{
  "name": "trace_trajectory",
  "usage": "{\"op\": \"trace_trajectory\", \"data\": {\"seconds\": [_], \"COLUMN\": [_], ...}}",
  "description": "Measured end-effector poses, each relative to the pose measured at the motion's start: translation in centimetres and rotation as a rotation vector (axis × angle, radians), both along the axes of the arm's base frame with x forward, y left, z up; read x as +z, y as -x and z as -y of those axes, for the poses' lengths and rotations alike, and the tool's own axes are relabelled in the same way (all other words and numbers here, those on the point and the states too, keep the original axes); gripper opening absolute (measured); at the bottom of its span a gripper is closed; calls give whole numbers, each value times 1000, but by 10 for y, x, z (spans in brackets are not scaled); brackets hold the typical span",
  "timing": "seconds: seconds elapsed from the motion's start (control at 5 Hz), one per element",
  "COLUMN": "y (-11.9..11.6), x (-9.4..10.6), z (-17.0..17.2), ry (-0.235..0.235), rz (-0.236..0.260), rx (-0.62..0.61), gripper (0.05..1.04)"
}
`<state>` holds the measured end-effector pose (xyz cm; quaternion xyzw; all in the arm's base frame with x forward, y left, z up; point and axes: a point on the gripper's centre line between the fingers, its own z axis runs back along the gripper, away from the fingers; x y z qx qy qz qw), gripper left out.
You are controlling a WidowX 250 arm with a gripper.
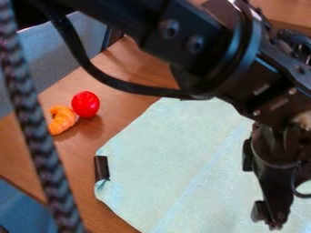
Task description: Fold the cloth from bottom right to top left
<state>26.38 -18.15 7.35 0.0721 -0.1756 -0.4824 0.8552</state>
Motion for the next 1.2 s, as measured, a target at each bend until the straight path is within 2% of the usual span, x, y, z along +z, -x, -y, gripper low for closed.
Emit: {"op": "trace_trajectory", "data": {"seconds": [0.4, 0.6, 1.0, 1.2], "y": [22, 31, 49, 54], "x": [-19, -21, -32, -37], "z": [20, 27, 25, 24], "ry": [-46, -47, -83, -88], "rz": [-80, -86, -117, -109], "rx": [-18, -39, -67, -82], "gripper": [999, 999, 999, 999]}}
